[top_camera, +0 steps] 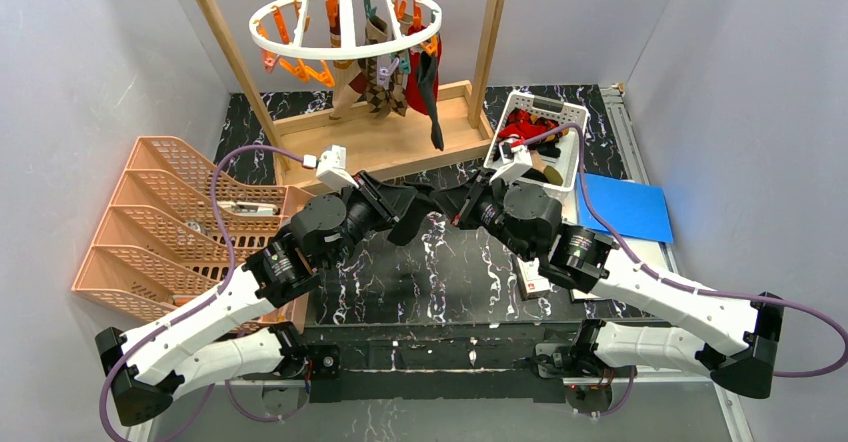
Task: Clip the socks to the hanger
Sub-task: Pick up the sock from the bin.
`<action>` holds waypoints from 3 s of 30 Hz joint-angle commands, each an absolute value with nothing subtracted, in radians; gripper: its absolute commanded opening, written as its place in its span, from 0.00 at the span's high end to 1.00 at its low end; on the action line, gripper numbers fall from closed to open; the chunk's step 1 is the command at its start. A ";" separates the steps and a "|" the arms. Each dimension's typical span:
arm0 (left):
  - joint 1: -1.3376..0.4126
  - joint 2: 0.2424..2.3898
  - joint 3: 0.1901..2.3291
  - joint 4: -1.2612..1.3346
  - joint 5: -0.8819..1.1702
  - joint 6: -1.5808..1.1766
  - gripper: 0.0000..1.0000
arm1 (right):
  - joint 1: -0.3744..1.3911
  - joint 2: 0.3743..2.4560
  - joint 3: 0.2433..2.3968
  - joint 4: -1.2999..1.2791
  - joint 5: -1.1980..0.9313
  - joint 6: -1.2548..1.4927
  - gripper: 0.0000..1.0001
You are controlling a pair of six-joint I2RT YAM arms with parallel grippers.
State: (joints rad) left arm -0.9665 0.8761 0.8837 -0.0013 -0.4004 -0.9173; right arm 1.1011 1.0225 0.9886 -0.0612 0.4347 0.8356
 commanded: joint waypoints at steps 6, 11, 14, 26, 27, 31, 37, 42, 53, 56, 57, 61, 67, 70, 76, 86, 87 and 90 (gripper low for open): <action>-0.973 0.845 0.903 -0.043 -0.424 -0.891 1.00 | 1.104 0.999 0.997 -0.069 0.498 0.842 0.99; -0.973 0.836 0.904 -0.064 -0.378 -0.880 1.00 | 1.104 1.024 1.032 -0.150 0.518 0.841 0.99; -0.973 0.831 0.912 -0.085 -0.358 -0.870 1.00 | 1.104 1.042 1.070 -0.213 0.527 0.834 0.99; -0.973 0.802 0.913 -0.109 -0.336 -0.830 1.00 | 1.104 1.061 1.135 -0.245 0.360 0.694 0.52; -0.973 0.801 0.914 -0.111 -0.337 -0.829 1.00 | 1.104 1.060 1.142 -0.251 0.350 0.688 0.48; -0.973 0.797 0.920 -0.122 -0.339 -0.825 1.00 | 1.104 1.050 1.181 -0.282 0.312 0.637 0.37; -0.973 0.787 0.923 -0.144 -0.337 -0.820 1.00 | 1.104 1.065 1.285 -0.364 0.228 0.513 0.33; -0.973 0.787 0.930 -0.159 -0.330 -0.815 1.00 | 1.104 1.181 1.441 -0.526 0.195 0.409 0.33; -0.973 0.777 0.956 -0.196 -0.330 -0.813 1.00 | 1.104 1.304 1.540 -0.635 0.199 0.295 0.42; -0.973 0.774 0.959 -0.201 -0.330 -0.812 1.00 | 1.104 1.310 1.543 -0.637 0.210 0.286 0.45; -0.973 0.773 0.960 -0.203 -0.329 -0.811 1.00 | 1.104 1.310 1.543 -0.637 0.216 0.285 0.47; -0.973 0.765 0.955 -0.206 -0.327 -0.810 1.00 | 1.104 1.308 1.542 -0.627 0.226 0.282 0.51; -0.973 0.753 0.945 -0.214 -0.328 -0.812 1.00 | 1.104 1.299 1.538 -0.589 0.192 0.282 0.40; -0.973 0.744 0.942 -0.217 -0.331 -0.814 1.00 | 1.104 1.281 1.525 -0.556 0.188 0.278 0.39; -0.973 0.738 0.935 -0.222 -0.325 -0.822 1.00 | 1.104 1.271 1.511 -0.516 0.182 0.276 0.39; -0.973 0.728 0.927 -0.223 -0.322 -0.833 1.00 | 1.104 1.302 1.522 -0.516 0.165 0.273 0.40; -0.973 0.727 0.928 -0.225 -0.322 -0.832 1.00 | 1.104 1.307 1.523 -0.520 0.170 0.275 0.42; -0.973 0.725 0.931 -0.228 -0.323 -0.831 1.00 | 1.104 1.316 1.520 -0.524 0.191 0.282 0.47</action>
State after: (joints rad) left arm -0.9672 0.7422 0.9192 -0.2184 -0.3172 -0.8303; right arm 1.1011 1.3064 1.4975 -0.5507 0.1707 0.2852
